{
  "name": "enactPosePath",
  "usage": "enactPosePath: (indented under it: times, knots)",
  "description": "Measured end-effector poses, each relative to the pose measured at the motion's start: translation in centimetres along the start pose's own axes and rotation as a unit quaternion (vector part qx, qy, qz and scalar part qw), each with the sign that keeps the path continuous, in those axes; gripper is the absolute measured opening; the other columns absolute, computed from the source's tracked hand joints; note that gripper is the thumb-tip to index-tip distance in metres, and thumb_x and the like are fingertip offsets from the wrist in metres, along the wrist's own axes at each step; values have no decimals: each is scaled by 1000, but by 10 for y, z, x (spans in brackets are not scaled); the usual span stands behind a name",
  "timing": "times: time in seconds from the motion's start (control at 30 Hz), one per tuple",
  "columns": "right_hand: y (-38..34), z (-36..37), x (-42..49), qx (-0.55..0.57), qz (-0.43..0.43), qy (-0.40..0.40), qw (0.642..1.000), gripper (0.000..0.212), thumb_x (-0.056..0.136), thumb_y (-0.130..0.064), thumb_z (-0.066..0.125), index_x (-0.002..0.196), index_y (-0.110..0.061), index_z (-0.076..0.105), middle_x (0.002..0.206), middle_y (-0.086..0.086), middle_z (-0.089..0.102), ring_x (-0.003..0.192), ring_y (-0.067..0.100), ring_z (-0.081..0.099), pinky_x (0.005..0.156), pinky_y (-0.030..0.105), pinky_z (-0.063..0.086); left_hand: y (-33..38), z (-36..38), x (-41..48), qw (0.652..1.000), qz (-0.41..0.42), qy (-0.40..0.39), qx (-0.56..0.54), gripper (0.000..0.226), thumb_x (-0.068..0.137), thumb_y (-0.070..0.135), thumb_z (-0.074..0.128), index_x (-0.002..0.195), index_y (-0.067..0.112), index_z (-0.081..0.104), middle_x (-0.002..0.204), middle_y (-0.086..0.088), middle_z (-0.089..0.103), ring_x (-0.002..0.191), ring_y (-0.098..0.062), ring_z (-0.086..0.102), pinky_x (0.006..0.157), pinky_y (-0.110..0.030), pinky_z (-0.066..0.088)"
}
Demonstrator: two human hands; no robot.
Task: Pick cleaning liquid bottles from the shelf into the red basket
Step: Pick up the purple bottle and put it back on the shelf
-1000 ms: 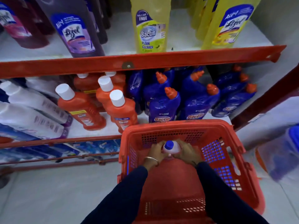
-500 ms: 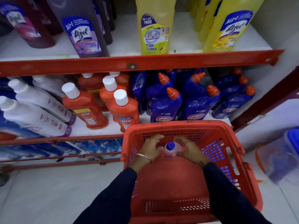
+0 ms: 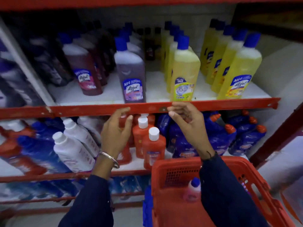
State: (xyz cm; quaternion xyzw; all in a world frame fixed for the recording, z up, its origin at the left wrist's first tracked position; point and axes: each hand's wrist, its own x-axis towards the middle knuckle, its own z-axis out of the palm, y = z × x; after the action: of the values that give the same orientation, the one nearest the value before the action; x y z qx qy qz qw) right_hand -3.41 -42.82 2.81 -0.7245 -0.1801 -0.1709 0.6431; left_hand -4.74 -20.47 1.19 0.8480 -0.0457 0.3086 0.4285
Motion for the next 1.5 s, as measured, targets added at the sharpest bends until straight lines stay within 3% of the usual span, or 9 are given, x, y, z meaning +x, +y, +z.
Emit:
enactPosePath:
  times: [0.17, 0.33, 0.43, 0.63, 0.83, 0.97, 1.3, 1.4, 1.5]
  knots:
    - [-24, 51, 66, 10, -33, 11, 999, 29, 85, -21, 68, 111, -24, 56, 109, -4, 65, 102, 8, 61, 87, 23, 49, -31, -19, 52, 991, 11, -31, 131, 55, 81, 4, 57, 133, 6, 38, 140, -16, 44, 131, -31, 39, 111, -44, 31]
    - [-11, 96, 110, 56, 38, -18, 998, 50, 83, -21, 71, 123, -17, 42, 114, -12, 55, 100, -14, 55, 80, 4, 43, -72, -14, 70, 941, 19, -149, 302, 71, 81, 25, 61, 142, 16, 24, 153, -10, 27, 142, -33, 18, 115, -54, 12]
    - [8, 105, 128, 58, 88, -67, 992, 48, 78, -16, 76, 115, -20, 46, 112, 0, 62, 97, 7, 64, 83, 24, 55, -87, -8, 68, 922, 58, -149, 353, 79, 75, 33, 66, 141, 20, 24, 154, -7, 26, 142, -36, 15, 114, -57, 10]
    - [27, 107, 136, 70, 90, -34, 993, 48, 66, -8, 84, 105, -17, 57, 105, 11, 70, 86, 17, 70, 71, 29, 59, -102, -5, 72, 927, 72, -156, 334, 92, 69, 35, 71, 142, 29, 15, 157, -2, 17, 144, -33, 9, 114, -57, 6]
    - [5, 111, 126, 2, -20, 64, 998, 57, 58, -20, 89, 105, -21, 56, 96, -4, 68, 81, 3, 66, 64, 16, 52, -109, -6, 74, 934, 83, -152, 313, 92, 71, 35, 71, 142, 32, 13, 157, 0, 14, 144, -29, 7, 114, -55, 4]
    - [-20, 115, 107, -97, -116, 162, 975, 56, 57, -31, 86, 102, -29, 53, 97, -7, 61, 88, 16, 61, 68, 32, 54, -108, -5, 72, 936, 83, -149, 308, 91, 72, 35, 70, 142, 33, 11, 157, 0, 12, 144, -28, 5, 115, -54, 1]
    - [-44, 120, 57, -198, -259, 300, 897, 43, 61, -29, 75, 94, -7, 59, 88, 8, 61, 83, 18, 48, 62, 50, 48, -106, -6, 69, 936, 94, -132, 313, 84, 71, 35, 70, 140, 28, 22, 151, -3, 29, 142, -30, 16, 115, -55, 4]
    - [-48, 115, 50, -131, -208, 296, 923, 46, 60, -31, 82, 97, -21, 56, 95, -3, 58, 86, 18, 55, 66, 46, 51, -106, -7, 69, 938, 89, -136, 305, 84, 71, 36, 70, 140, 28, 23, 150, -3, 30, 141, -29, 16, 115, -55, 3]
    - [-54, 105, 49, 113, -67, 214, 968, 47, 57, -30, 87, 94, -26, 57, 96, 3, 67, 84, 18, 65, 70, 37, 56, -106, -7, 70, 944, 78, -141, 290, 81, 72, 36, 69, 139, 28, 24, 150, -2, 30, 142, -28, 14, 115, -54, 1]
